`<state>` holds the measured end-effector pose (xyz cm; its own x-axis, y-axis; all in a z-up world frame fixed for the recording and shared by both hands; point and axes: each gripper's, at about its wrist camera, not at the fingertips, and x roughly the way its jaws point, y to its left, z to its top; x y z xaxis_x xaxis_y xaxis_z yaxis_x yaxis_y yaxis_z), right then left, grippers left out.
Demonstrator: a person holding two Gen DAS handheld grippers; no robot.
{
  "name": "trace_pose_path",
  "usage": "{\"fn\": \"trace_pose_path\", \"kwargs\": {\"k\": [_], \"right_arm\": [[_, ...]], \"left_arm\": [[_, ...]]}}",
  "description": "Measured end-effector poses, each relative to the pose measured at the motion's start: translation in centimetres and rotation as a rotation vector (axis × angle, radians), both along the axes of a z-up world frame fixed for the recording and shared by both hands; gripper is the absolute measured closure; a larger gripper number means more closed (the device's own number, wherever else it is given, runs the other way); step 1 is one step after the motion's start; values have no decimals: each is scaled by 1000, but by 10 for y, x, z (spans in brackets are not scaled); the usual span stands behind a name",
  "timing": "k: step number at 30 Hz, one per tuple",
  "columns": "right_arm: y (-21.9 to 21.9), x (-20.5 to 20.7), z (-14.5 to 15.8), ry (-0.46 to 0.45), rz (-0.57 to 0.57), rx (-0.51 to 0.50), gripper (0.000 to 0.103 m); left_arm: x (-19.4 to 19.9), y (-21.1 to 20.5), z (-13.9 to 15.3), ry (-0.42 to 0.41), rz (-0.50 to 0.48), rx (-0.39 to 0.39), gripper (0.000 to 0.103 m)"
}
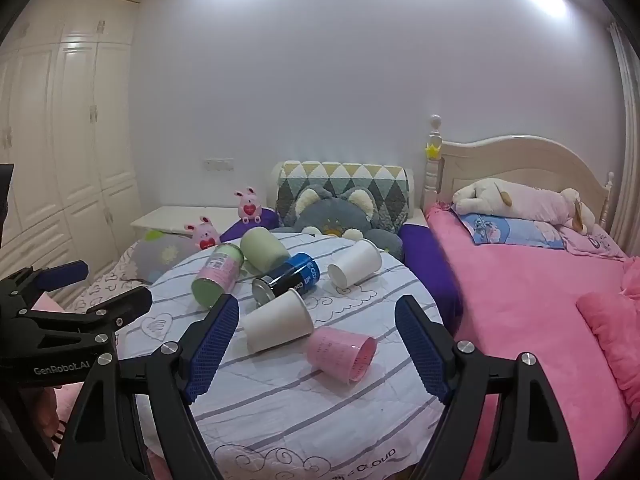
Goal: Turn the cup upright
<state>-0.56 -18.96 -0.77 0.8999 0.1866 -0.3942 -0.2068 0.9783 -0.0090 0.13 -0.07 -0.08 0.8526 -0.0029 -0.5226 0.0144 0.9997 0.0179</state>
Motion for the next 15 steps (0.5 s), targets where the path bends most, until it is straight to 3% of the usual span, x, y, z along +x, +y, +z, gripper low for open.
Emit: {"fn": "trace_pose_path", "kwargs": {"k": [2, 15], "right_arm": [[0, 0, 0, -5, -3, -3, 21], [17, -8, 0, -2, 14, 18, 21]], "left_arm": [[-4, 0, 1, -31, 7, -5, 0], [-12, 4, 4, -27, 22, -18, 0]]}}
